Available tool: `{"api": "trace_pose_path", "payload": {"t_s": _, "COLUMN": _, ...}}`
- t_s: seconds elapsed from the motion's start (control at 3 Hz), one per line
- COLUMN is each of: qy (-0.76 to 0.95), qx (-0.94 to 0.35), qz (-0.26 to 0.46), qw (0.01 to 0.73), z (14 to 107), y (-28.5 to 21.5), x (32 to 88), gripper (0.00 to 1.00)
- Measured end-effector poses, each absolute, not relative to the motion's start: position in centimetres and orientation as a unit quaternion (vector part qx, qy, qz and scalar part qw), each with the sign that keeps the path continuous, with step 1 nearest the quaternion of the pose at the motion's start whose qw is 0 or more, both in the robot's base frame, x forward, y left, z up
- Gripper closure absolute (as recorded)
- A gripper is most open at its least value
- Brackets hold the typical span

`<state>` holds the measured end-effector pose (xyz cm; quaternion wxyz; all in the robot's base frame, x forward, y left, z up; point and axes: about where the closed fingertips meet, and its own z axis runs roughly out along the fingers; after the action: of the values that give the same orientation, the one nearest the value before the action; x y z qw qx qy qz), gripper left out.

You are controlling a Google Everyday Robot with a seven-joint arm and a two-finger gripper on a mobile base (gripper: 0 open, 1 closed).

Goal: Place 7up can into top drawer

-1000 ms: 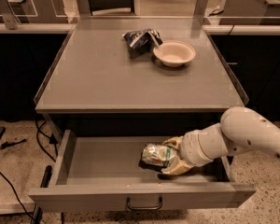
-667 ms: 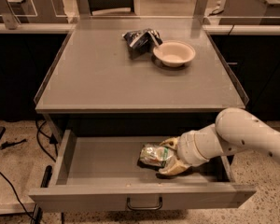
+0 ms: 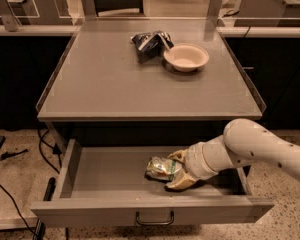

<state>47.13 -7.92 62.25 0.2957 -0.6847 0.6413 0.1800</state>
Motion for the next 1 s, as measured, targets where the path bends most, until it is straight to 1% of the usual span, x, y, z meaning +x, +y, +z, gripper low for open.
{"api": "trace_pose_path", "payload": {"t_s": 0.33, "qy": 0.64, "qx": -0.685, "qz": 0.187, "qw": 0.294, "z": 61.69, "y": -7.63, "x": 47.27, "gripper": 0.97}}
{"api": "trace_pose_path", "payload": {"t_s": 1.0, "qy": 0.64, "qx": -0.685, "qz": 0.186, "qw": 0.294, "z": 61.69, "y": -7.62, "x": 47.27, "gripper": 0.51}}
